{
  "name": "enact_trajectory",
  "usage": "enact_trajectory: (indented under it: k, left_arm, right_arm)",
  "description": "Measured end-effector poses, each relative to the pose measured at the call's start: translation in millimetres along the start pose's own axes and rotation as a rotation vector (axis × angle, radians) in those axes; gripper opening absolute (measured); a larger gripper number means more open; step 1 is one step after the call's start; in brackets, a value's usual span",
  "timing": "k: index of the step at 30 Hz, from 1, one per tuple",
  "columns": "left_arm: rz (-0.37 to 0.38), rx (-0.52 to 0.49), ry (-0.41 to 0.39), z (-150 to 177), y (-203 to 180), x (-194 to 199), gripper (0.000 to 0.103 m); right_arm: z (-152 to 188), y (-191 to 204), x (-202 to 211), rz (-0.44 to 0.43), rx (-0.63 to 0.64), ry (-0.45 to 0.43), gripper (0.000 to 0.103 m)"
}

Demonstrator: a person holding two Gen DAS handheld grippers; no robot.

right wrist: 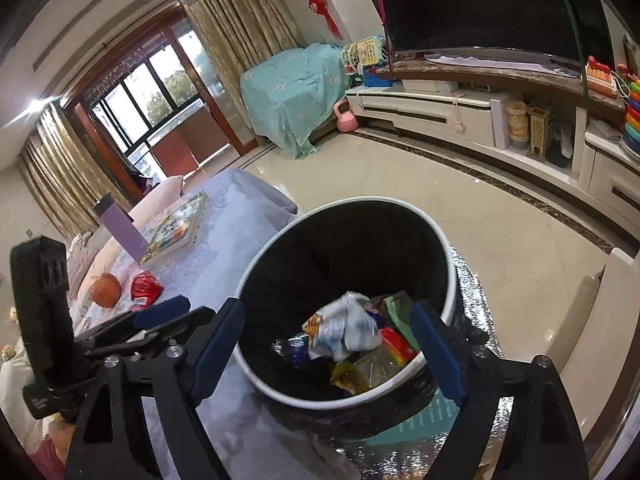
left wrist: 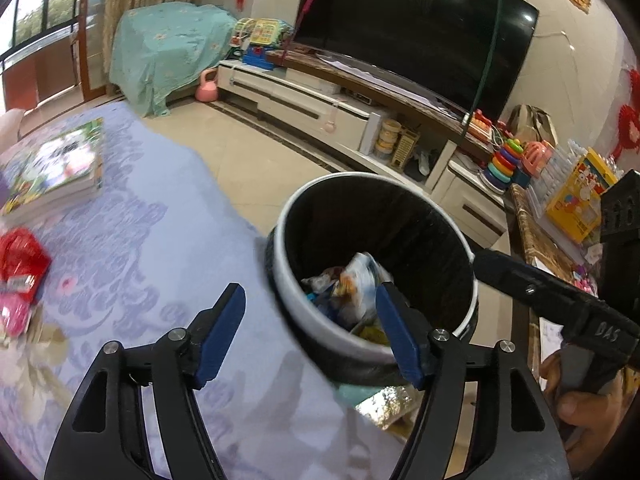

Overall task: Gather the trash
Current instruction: 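Open both tools to drop the foil wrapper and yellow bag into the bin, then move both tools back over the table toward the pink toy and red bag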

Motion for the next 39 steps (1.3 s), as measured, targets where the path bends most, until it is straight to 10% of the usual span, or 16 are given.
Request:
enact_trajectory:
  k: [26,39]
  left_arm:
    - [-0.168,0.303,-0.067,88,151,103,0.072]
    - [-0.252,0.368,-0.060,71,208,90,0.076]
  right_arm:
    - [68,125,-23,-0.174,0.097,0.101,0.093]
    - [77,161,-38,-0.215,0.127,0.126,0.092]
Point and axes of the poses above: each gripper's, at about its wrist camera, not at the fingertips, and x roughly against the way its jaws point, y to its left, z to its underside, the point moved 4 cm from there along -x, roughly the way its jaws point, and after that the axes turned 6 degrees about z, right-handed, at the moved point
